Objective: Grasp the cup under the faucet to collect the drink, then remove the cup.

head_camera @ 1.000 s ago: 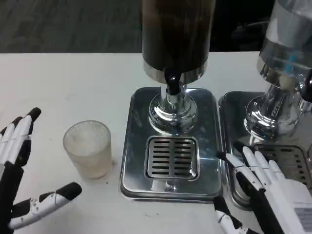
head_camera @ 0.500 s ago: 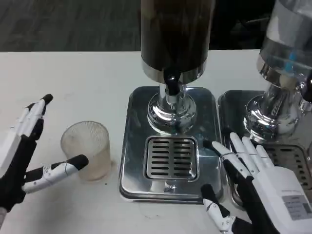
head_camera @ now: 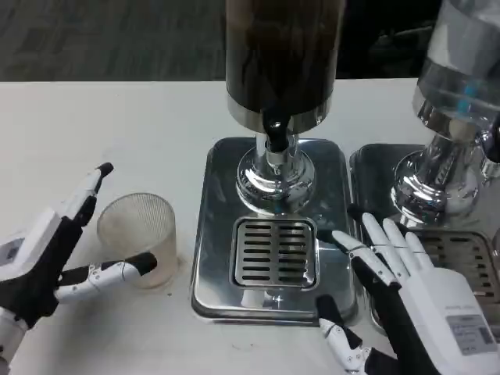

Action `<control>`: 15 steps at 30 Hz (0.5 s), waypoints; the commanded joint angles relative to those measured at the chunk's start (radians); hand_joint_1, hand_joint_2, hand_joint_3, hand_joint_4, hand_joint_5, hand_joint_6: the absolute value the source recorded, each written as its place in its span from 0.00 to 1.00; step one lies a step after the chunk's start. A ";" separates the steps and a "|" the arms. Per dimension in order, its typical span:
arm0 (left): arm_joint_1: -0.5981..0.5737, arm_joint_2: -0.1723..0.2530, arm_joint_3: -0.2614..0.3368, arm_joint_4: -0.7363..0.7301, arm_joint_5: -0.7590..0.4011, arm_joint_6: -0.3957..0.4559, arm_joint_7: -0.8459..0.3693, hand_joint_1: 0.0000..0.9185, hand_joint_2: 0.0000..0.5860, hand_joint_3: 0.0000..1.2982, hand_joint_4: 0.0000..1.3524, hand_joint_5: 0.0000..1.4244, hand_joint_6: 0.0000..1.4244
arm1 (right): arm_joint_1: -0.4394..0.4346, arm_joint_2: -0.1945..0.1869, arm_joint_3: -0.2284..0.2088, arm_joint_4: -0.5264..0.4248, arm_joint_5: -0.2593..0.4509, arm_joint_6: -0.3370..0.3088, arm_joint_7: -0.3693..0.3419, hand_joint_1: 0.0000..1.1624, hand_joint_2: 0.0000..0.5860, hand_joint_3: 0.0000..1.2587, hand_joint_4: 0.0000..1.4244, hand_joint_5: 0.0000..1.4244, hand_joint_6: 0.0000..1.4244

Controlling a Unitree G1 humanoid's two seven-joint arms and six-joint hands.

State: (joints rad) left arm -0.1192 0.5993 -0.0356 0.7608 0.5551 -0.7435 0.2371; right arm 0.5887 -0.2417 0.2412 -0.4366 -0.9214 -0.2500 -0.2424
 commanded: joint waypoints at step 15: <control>-0.136 0.016 -0.135 0.170 0.023 -0.022 0.081 0.23 0.02 0.00 0.00 0.14 0.16 | -0.015 -0.007 0.008 0.009 0.004 0.007 -0.011 0.35 0.84 0.21 0.04 0.00 0.00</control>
State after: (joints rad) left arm -0.2294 0.6191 -0.1502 0.9075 0.5675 -0.7518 0.3027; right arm 0.5737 -0.2476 0.2500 -0.4305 -0.9172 -0.2498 -0.2432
